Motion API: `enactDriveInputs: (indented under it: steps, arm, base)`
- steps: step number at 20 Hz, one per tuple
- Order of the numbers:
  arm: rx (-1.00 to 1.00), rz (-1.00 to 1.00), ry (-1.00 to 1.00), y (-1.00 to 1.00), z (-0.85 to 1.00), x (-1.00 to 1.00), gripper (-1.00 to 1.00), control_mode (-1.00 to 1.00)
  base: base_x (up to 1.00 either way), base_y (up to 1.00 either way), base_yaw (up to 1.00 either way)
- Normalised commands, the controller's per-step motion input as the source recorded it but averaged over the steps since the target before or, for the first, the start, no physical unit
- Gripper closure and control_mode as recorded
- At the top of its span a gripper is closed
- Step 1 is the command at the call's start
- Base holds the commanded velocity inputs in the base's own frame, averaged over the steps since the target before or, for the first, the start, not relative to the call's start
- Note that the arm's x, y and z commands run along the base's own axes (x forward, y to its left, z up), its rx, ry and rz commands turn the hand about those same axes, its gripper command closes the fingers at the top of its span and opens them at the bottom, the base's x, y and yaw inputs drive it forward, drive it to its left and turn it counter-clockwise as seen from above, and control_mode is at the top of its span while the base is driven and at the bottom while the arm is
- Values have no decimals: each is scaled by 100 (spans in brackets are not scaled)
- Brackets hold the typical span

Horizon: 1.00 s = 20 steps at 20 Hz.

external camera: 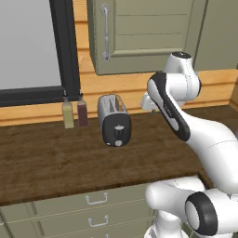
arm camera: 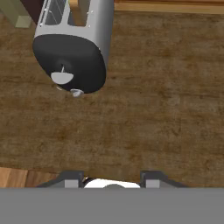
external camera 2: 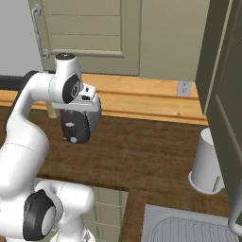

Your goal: Start the toaster. Once the lever pops up, take the bread to the plate on the dining counter.

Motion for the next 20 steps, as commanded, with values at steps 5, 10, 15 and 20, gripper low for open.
enactDriveInputs:
  steps: [5, 10, 15, 20]
  arm:
    - [0, 0, 0, 18, -16, 0, -100, -100]
    - [-1, 0, -2, 41, -24, 10, -100, -100]
    - [0, 0, -7, 25, -25, 14, -100, -100]
    - [0, 0, -16, 54, -32, 9, -100, -100]
  base:
    - [0, 0, 0]
    - [0, 0, 0]
    - [0, 0, 0]
    - [0, 0, 0]
